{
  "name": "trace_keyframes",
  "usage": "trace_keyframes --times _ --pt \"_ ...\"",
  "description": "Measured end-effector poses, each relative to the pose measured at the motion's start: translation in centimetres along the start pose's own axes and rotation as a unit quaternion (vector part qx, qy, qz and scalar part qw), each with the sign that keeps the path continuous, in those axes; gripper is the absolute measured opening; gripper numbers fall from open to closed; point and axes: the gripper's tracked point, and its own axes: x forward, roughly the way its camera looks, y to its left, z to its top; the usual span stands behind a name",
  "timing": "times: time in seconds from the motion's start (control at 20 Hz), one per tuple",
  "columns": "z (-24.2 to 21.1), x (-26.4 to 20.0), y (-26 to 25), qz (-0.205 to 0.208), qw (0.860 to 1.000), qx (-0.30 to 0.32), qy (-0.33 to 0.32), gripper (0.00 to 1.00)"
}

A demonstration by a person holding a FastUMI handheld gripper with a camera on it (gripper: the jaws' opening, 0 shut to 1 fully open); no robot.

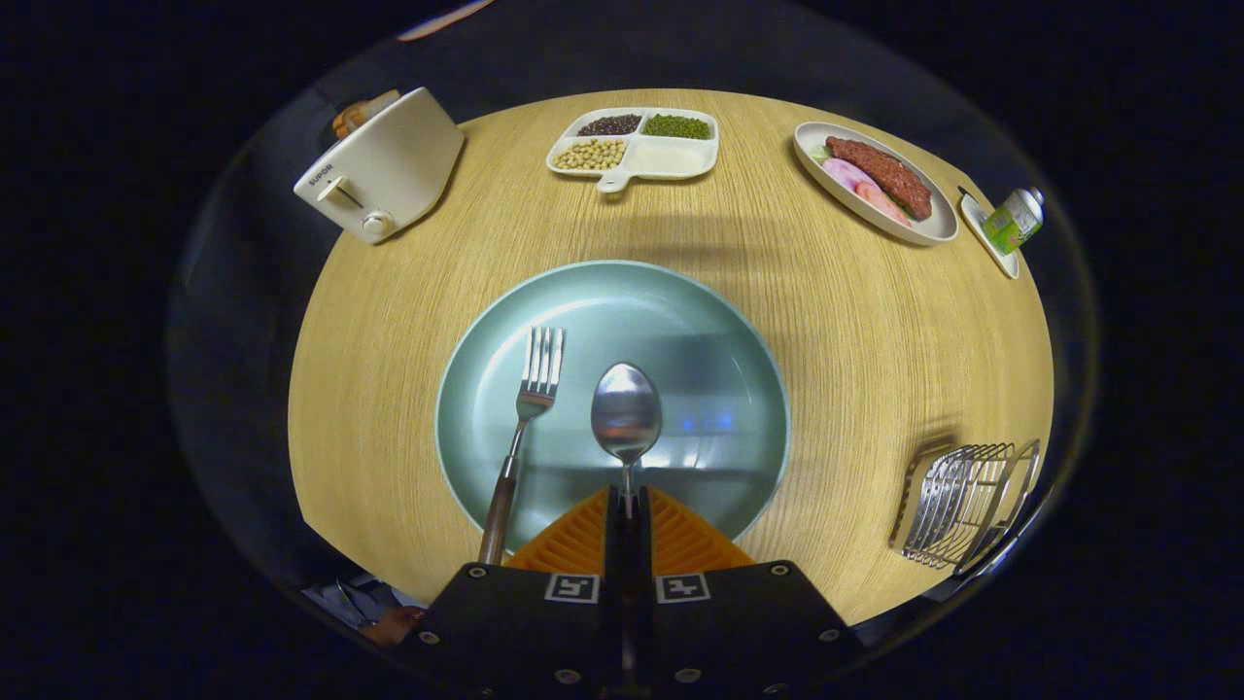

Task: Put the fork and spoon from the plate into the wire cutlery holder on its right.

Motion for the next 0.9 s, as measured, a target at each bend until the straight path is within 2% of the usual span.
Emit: trace_keyframes --times 0.45,0.9 --pt "1.5 -2.3 0.1 0.043 0.998 0.026 -0.047 0.03" --pt "5.2 -10.9 -3.2 0.044 0.983 0.041 -0.175 0.03"
